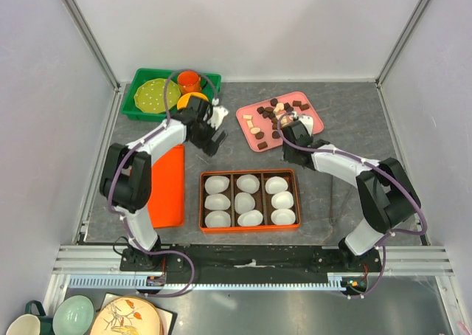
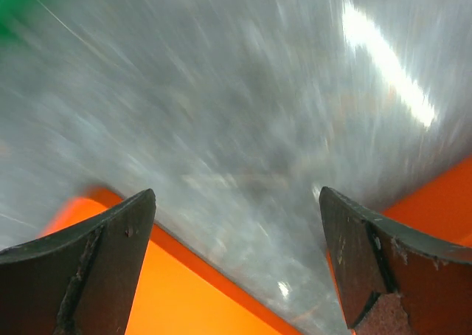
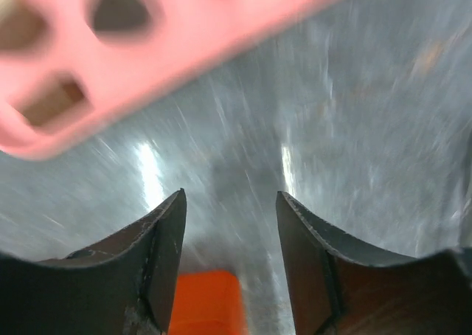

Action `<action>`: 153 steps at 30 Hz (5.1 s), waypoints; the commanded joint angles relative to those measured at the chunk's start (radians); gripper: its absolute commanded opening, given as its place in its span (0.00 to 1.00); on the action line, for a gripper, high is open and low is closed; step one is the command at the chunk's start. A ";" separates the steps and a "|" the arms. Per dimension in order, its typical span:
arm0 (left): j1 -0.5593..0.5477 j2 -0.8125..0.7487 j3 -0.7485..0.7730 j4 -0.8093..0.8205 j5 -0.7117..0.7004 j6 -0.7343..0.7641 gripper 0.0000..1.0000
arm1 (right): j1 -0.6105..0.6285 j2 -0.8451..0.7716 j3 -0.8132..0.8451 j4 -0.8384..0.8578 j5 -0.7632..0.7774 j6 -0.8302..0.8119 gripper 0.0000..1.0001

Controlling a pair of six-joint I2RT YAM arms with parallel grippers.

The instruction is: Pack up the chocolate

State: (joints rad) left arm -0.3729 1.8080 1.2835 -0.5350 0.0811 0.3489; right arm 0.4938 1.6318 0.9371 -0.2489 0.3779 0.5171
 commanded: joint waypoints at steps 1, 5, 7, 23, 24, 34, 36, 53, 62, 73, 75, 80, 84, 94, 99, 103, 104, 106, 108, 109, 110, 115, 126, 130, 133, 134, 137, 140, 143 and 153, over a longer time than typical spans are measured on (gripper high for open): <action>-0.017 0.106 0.293 -0.028 0.000 -0.060 0.99 | -0.001 0.006 0.184 -0.007 0.098 -0.026 0.60; -0.058 0.240 0.467 -0.081 -0.020 -0.154 0.99 | -0.029 0.010 0.249 -0.015 0.111 -0.031 0.61; -0.087 0.296 0.531 -0.095 -0.027 -0.177 0.99 | -0.049 0.003 0.259 -0.015 0.122 -0.029 0.62; -0.141 0.412 0.551 -0.048 -0.060 -0.326 0.96 | -0.149 -0.067 0.146 0.011 0.127 0.000 0.62; -0.141 0.412 0.553 -0.045 -0.063 -0.332 0.96 | -0.149 -0.069 0.141 0.017 0.122 -0.002 0.61; -0.143 0.467 0.591 -0.033 -0.061 -0.430 0.96 | -0.149 -0.067 0.109 0.033 0.110 -0.008 0.61; -0.146 0.479 0.602 -0.033 -0.075 -0.433 0.96 | -0.149 -0.066 0.108 0.037 0.110 -0.009 0.61; -0.141 0.384 0.527 -0.013 -0.058 -0.461 0.95 | -0.149 -0.053 0.075 0.069 0.065 -0.011 0.61; -0.132 0.352 0.534 -0.017 -0.001 -0.499 0.93 | -0.149 -0.043 0.071 0.080 0.064 -0.022 0.61; -0.136 0.458 0.616 -0.025 -0.010 -0.528 0.93 | -0.149 -0.047 0.058 0.091 0.061 -0.026 0.60; -0.138 0.471 0.625 -0.025 -0.012 -0.534 0.93 | -0.149 -0.047 0.054 0.097 0.055 -0.023 0.61; -0.146 0.490 0.623 -0.025 -0.032 -0.530 0.93 | -0.149 -0.052 0.048 0.097 0.056 -0.025 0.60; -0.149 0.496 0.602 -0.017 -0.066 -0.510 0.92 | -0.149 -0.055 0.048 0.099 0.056 -0.023 0.61; -0.164 0.491 0.527 0.036 -0.138 -0.447 0.83 | -0.150 -0.082 0.023 0.097 0.059 -0.003 0.59; -0.164 0.459 0.467 0.067 -0.182 -0.401 0.78 | -0.150 -0.113 0.005 0.077 0.070 0.018 0.59; -0.164 0.418 0.383 0.101 -0.214 -0.367 0.77 | -0.149 -0.138 0.005 0.019 0.082 0.037 0.59; -0.164 0.409 0.367 0.110 -0.225 -0.355 0.76 | -0.149 -0.144 0.003 0.007 0.084 0.040 0.59; -0.162 0.383 0.329 0.127 -0.239 -0.350 0.75 | -0.150 -0.162 -0.001 -0.035 0.102 0.046 0.58; -0.159 0.357 0.289 0.136 -0.256 -0.322 0.73 | -0.149 -0.187 -0.004 -0.067 0.113 0.052 0.58; -0.158 0.349 0.275 0.142 -0.257 -0.315 0.72 | -0.150 -0.194 -0.006 -0.096 0.116 0.055 0.58; -0.156 0.340 0.263 0.150 -0.257 -0.306 0.72 | -0.149 -0.202 -0.011 -0.108 0.115 0.058 0.59; -0.149 0.285 0.205 0.151 -0.241 -0.274 0.65 | -0.149 -0.243 -0.038 -0.188 0.093 0.095 0.62; -0.138 0.243 0.125 0.153 -0.201 -0.189 0.57 | -0.136 -0.305 -0.138 -0.309 0.088 0.176 0.61; -0.135 0.246 0.122 0.132 -0.158 -0.113 0.49 | -0.136 -0.305 -0.161 -0.316 0.092 0.202 0.61; -0.129 0.238 0.096 0.144 -0.161 -0.064 0.46 | -0.136 -0.308 -0.170 -0.326 0.102 0.204 0.61; -0.123 0.231 0.074 0.153 -0.161 -0.054 0.46 | -0.136 -0.306 -0.172 -0.332 0.108 0.204 0.61; -0.116 0.226 0.056 0.170 -0.173 -0.019 0.45 | -0.136 -0.303 -0.170 -0.355 0.121 0.213 0.62; -0.104 0.229 0.056 0.178 -0.176 0.010 0.42 | -0.136 -0.299 -0.175 -0.366 0.122 0.218 0.62; -0.093 0.231 0.057 0.185 -0.181 0.034 0.41 | -0.136 -0.288 -0.175 -0.369 0.130 0.219 0.62; -0.078 0.215 0.050 0.219 -0.142 0.148 0.42 | -0.136 -0.266 -0.231 -0.346 0.127 0.256 0.61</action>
State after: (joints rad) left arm -0.4713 2.0304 1.3735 -0.2630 -0.0494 0.3946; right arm 0.3542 1.3663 0.7315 -0.6044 0.4908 0.7395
